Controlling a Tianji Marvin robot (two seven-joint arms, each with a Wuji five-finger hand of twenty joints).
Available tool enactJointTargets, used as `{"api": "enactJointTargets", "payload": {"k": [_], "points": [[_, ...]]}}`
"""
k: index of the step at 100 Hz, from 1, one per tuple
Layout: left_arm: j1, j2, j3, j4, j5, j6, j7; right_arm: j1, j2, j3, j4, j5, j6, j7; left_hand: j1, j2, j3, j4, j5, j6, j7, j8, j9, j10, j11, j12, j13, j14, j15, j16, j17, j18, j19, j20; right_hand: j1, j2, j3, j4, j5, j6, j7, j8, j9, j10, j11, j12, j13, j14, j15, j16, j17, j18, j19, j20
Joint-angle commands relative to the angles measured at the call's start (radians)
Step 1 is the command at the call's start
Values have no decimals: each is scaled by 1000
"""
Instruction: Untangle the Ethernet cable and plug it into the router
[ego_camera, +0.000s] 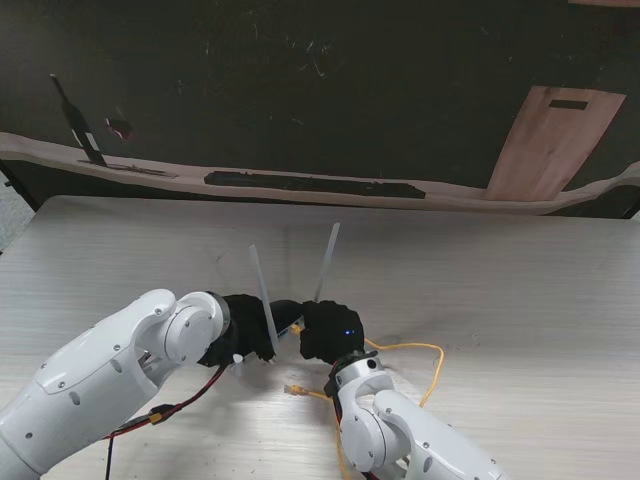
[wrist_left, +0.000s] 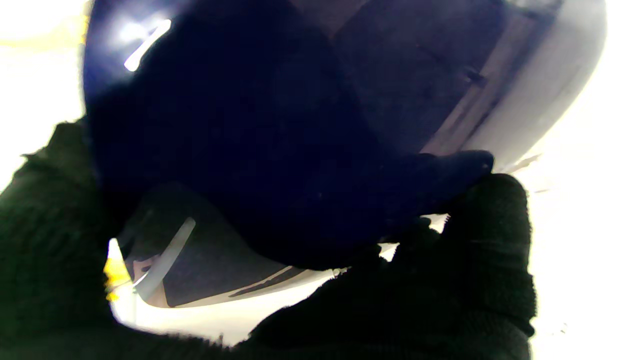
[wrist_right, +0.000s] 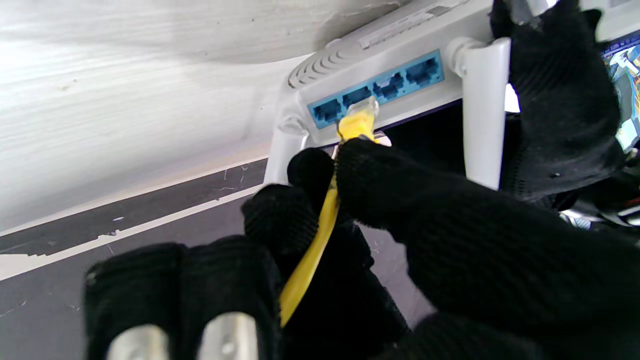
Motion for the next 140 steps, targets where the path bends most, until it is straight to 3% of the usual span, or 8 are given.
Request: {"api": "enactJointTargets", "payload": {"k": [1,50,140], "points": [[49,-6,47,57,-30,6,-53,1,-7,-8,-3,6,8,18,568,156,298,26,93,-536,767,76,231,-473,428,121,156,-315,497,101,38,-251,-27,-26,48,-8,70,41,134,189,109,45,193,204,238,29,-43,-99,86,35,14,-146,219,18],[66,-9,39,56,-43,27,-40,-8,-37,1,8,87,69,6,620,173,268,-11,90,-531,761,74,236,-467,412,129,155,-315,489,102,30,-255,-25,-32,53,-15,77,40,139,200,108,47,193,208,243,35,-43,-95,86,46,13,-137,219,24],[84,-16,50,56,-60,54,-1,-10,-75,15,1,223,117,12,611,177,239,-58,100,-525,764,57,256,-453,399,142,166,-317,512,90,46,-244,-9,-29,53,-17,88,38,142,210,111,50,193,205,254,40,-42,-92,85,56,12,-120,219,24]]}}
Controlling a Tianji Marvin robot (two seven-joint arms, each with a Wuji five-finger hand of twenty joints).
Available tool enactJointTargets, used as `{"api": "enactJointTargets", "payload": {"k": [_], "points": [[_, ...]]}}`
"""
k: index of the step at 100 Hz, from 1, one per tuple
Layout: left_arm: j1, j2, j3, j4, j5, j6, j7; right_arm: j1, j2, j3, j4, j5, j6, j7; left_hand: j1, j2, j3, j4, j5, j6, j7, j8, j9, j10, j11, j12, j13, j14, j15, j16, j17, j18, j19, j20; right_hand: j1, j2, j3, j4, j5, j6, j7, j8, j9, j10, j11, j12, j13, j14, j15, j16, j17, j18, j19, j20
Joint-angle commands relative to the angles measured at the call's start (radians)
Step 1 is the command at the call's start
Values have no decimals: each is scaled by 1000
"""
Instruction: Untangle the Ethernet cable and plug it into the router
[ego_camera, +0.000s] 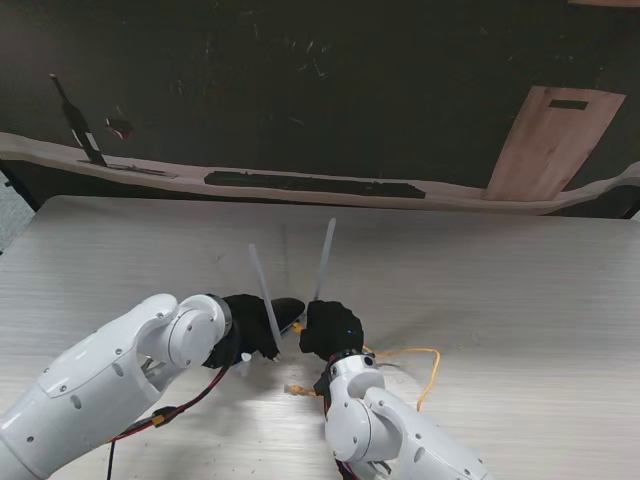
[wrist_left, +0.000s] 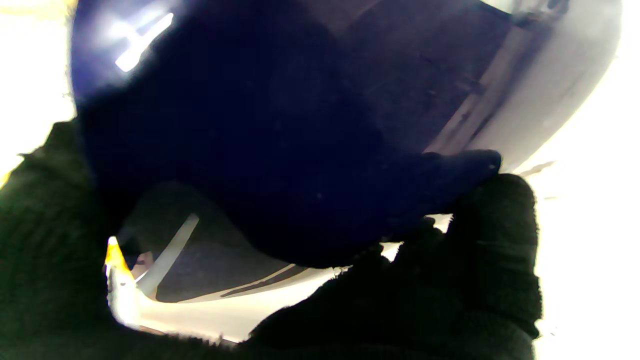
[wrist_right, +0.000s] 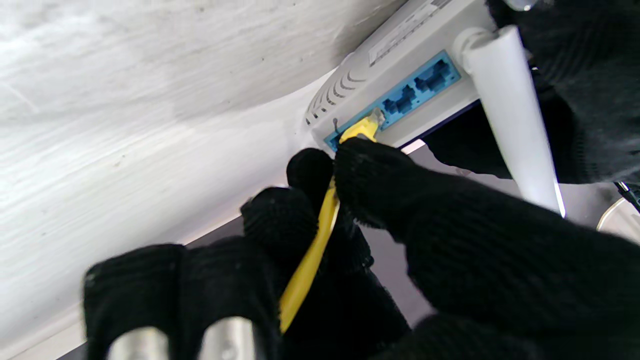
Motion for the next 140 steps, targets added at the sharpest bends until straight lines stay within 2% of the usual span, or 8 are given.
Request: {"api": "enactJointTargets", "payload": {"k": [1,24,40,74,89,112,126,140], "points": [[68,-11,47,60,-30,2,-57,-5,-11,-1,-8,10,3,15,612,183,244,-43,99,-528,747,54,243,-469,398,118,152,-344,511,73,34,-283,-23,-29,53,4,74,38,130,210,112,33,185,205,249,37,-44,-97,75,32,12,-129,216,11],[68,-11,50,63,-36,-4,-58,2,-16,-7,-6,29,0,20,649,176,261,-40,108,-529,757,56,260,-471,398,123,172,-343,511,70,47,-286,-19,-29,48,17,74,41,131,210,111,34,185,201,250,36,-43,-99,73,32,11,-125,216,7],[70,-13,50,67,-38,-8,-48,11,-19,-14,1,35,-7,21,724,200,249,-64,116,-531,771,71,276,-476,391,135,191,-342,505,74,62,-284,-14,-33,47,19,72,42,127,209,111,36,185,197,250,35,-43,-99,72,31,11,-125,216,3],[66,-16,59,78,-57,-25,-37,35,-27,-30,28,44,-20,22,759,218,242,-67,118,-535,781,82,277,-484,405,141,198,-346,511,81,60,-284,-11,-36,40,29,69,45,119,203,115,43,185,190,250,31,-43,-106,70,28,11,-130,216,-6],[67,-16,58,82,-67,-34,-37,39,-26,-34,35,42,-28,23,768,198,283,-88,115,-549,804,100,270,-514,487,166,201,-353,548,163,54,-262,24,-97,32,37,67,48,109,193,120,46,185,178,252,25,-42,-118,68,24,12,-144,216,-16],[69,-19,54,92,-81,-57,-29,47,-28,-40,49,52,-51,24,768,175,338,-90,108,-573,866,134,256,-549,592,192,200,-358,567,222,41,-232,50,-151,36,48,63,47,97,191,122,48,185,179,250,18,-42,-119,65,19,12,-147,216,-25],[73,-23,48,103,-104,-82,-21,56,-32,-51,63,57,-64,26,768,168,353,-93,113,-586,886,144,255,-561,626,199,202,-360,576,245,39,-225,54,-166,50,45,59,46,85,203,124,47,186,185,244,8,-42,-121,64,13,12,-150,216,-34],[79,-27,38,119,-141,-106,-13,62,-35,-58,76,60,-75,21,771,172,363,-99,94,-602,897,152,234,-589,675,240,194,-364,604,311,28,-225,91,-168,55,45,57,45,82,209,124,46,185,189,243,5,-42,-120,63,11,12,-150,216,-36]]}}
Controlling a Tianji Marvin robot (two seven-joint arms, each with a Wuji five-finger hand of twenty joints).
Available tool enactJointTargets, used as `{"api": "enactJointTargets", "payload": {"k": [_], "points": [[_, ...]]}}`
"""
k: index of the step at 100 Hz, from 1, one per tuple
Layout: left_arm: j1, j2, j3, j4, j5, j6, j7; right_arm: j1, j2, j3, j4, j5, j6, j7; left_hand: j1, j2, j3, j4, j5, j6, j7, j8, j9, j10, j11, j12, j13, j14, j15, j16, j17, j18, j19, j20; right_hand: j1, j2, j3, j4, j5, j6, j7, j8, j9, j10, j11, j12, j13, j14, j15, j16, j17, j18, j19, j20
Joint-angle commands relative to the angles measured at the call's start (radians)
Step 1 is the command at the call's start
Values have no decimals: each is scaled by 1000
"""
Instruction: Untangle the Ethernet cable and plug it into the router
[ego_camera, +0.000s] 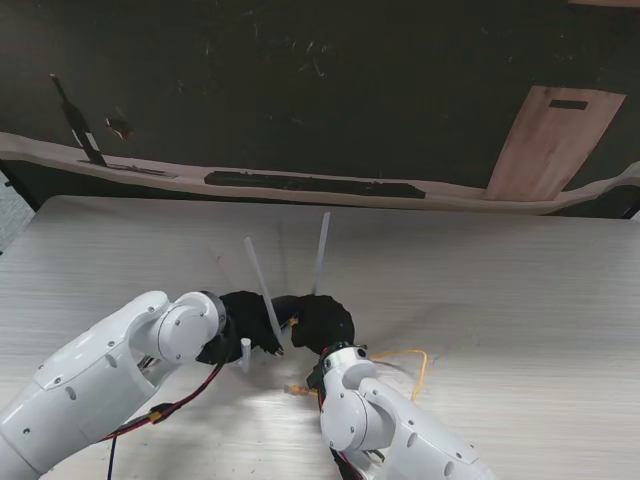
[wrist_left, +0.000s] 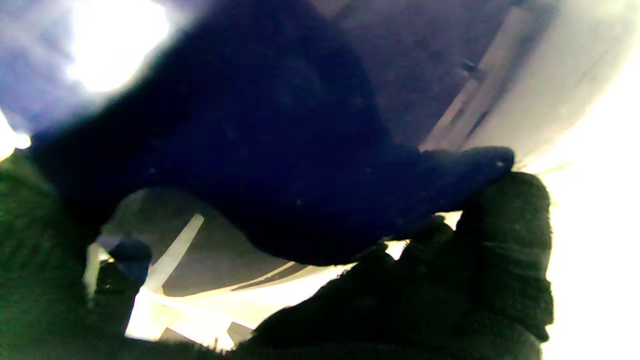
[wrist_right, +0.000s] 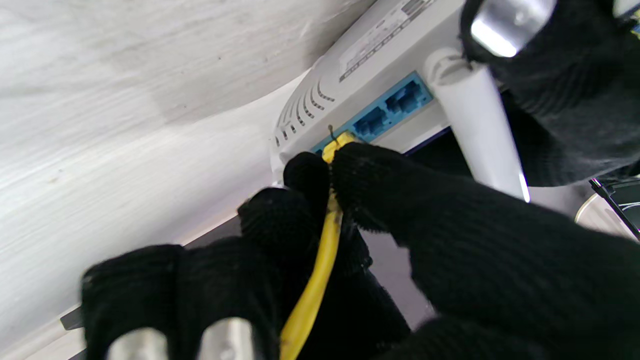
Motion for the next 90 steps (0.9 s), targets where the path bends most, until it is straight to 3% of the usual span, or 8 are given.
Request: {"api": "enactJointTargets", "payload": {"k": [1,47,71,79,90], "points": [[84,-27,60,64,-48,-20,-64,-3,-22,-17,15,8,-14,26,843,170,367,-53,94,-613,869,90,187,-618,675,132,141,-421,580,104,-9,-309,-8,-66,72,53,20,4,80,191,115,4,184,174,242,5,-42,-136,61,10,12,-164,213,-34],[57,-30,92,91,-88,-46,-66,27,-37,-45,67,16,-51,11,841,171,383,-54,100,-644,919,116,189,-644,706,176,142,-434,575,148,-18,-304,-5,-76,108,42,14,0,71,236,106,-3,184,207,231,-11,-42,-130,63,3,12,-160,213,-31],[48,-34,104,106,-111,-55,-59,63,-65,-79,141,31,-76,-18,841,172,381,-56,103,-652,922,119,191,-649,704,179,142,-436,565,149,-20,-307,-10,-79,120,39,17,1,72,253,102,2,184,216,230,-16,-42,-129,63,2,12,-158,213,-18],[46,-35,108,107,-114,-53,-58,58,-69,-77,138,42,-68,-18,842,173,380,-57,100,-647,921,118,189,-645,702,180,142,-436,564,150,-20,-308,-10,-79,101,48,11,0,65,226,107,7,184,200,237,-16,-42,-137,62,1,13,-165,213,-15],[50,-36,102,105,-97,-42,-48,45,-63,-61,123,47,-54,-17,843,171,377,-57,98,-644,918,117,188,-639,697,178,141,-435,559,147,-21,-309,-10,-78,74,58,-12,-14,56,145,105,-30,184,205,179,-44,-43,-88,45,-34,6,-133,213,-63]]}}
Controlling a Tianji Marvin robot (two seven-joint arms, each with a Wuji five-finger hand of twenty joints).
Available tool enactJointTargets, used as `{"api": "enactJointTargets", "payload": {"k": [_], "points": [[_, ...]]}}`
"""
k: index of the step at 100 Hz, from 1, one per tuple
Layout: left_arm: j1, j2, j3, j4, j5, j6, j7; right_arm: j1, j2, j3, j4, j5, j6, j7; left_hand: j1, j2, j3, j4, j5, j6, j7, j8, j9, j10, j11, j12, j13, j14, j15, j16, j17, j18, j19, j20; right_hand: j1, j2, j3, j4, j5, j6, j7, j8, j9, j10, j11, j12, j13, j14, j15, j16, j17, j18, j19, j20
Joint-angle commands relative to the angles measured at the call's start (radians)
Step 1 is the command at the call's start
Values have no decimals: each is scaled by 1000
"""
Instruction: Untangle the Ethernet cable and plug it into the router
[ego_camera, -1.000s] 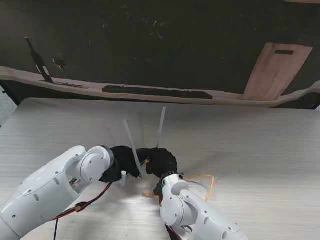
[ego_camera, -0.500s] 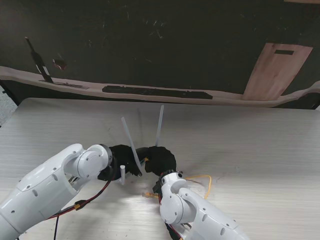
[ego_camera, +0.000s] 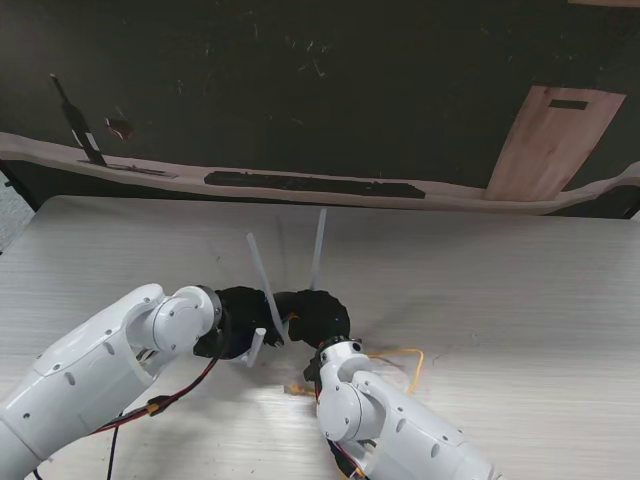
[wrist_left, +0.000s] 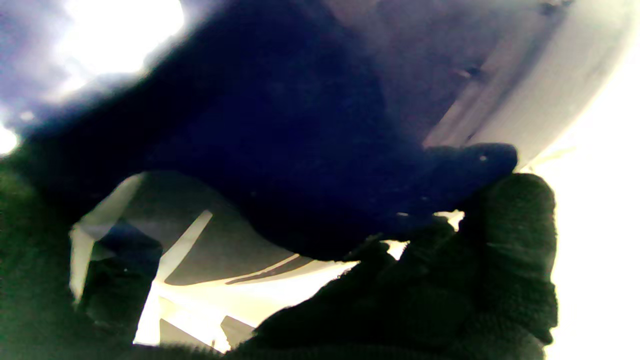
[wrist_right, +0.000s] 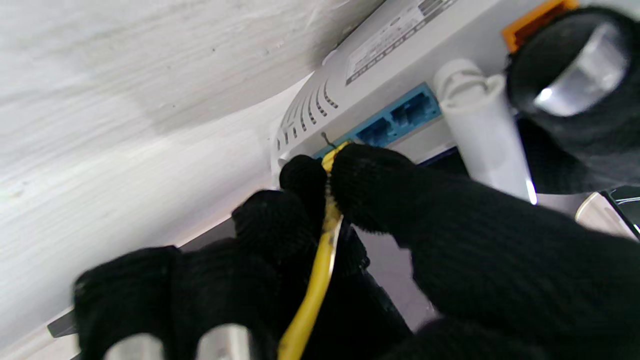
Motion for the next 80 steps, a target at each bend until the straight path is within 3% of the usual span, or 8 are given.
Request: {"api": "enactJointTargets", "payload": {"k": [1,6,14,23,27,37,53,80], "points": [[100,-41,72,37,-24,-7,-72,-30,-27,-14,-5,5,-1,41,890,134,452,-12,99,-647,917,98,186,-643,696,91,137,-457,440,46,-21,-339,-35,-19,77,67,-25,-32,51,101,84,-49,169,180,149,-17,-53,-108,25,-39,-5,-158,203,-84],[106,-42,64,36,-14,-1,-64,-36,-22,-7,-9,-4,-3,36,890,133,451,-12,98,-642,913,96,186,-639,692,88,136,-456,436,43,-20,-339,-37,-20,46,73,-51,-52,35,57,58,-95,139,195,99,-36,-56,-46,-22,-96,-19,-106,203,-186],[113,-43,53,32,5,9,-57,-45,-12,5,-19,-26,-8,31,890,131,449,-12,98,-639,910,95,187,-635,687,83,137,-454,431,36,-21,-338,-40,-22,-78,93,-103,-82,7,22,-66,-136,35,225,15,-70,-63,83,-173,-190,-47,80,61,-286],[119,-43,43,28,27,25,-50,-60,1,23,-42,-46,-9,26,891,128,447,-12,97,-629,903,92,186,-628,683,78,137,-452,428,30,-20,-338,-41,-22,-164,131,-127,-24,-62,-23,-176,-87,-90,241,-49,-118,-75,187,-347,-321,-90,268,-137,-393],[123,-44,38,25,40,32,-45,-67,7,32,-55,-58,-11,25,891,127,446,-12,98,-629,901,91,186,-626,681,76,137,-451,428,28,-19,-337,-40,-22,-195,147,-136,5,-112,-46,-221,-12,-149,244,-77,-138,-82,222,-435,-389,-114,275,-212,-461],[133,-46,24,17,79,52,-26,-89,21,60,-93,-74,-15,24,891,122,444,-11,96,-624,895,88,187,-621,677,71,139,-450,428,22,-14,-337,-39,-21,-245,165,-165,-1,-249,-83,-227,-15,-290,245,-147,-172,-158,276,-628,-475,-290,275,-352,-484],[144,-48,-3,6,122,79,-12,-128,44,113,-156,-93,-24,31,890,118,441,-10,95,-618,885,83,184,-617,674,67,135,-445,430,16,-15,-337,-37,-18,-297,176,-233,-15,-416,-121,-231,-27,-471,223,-244,-192,-353,278,-799,-468,-539,275,-521,-412],[153,-45,-61,-20,218,103,-17,-194,71,206,-237,-119,-48,31,891,120,422,-11,86,-613,870,75,177,-611,660,60,126,-439,430,9,-21,-345,-36,-9,-326,192,-297,-19,-512,-132,-241,-34,-604,208,-305,-205,-482,274,-926,-469,-663,275,-609,-397]]}}
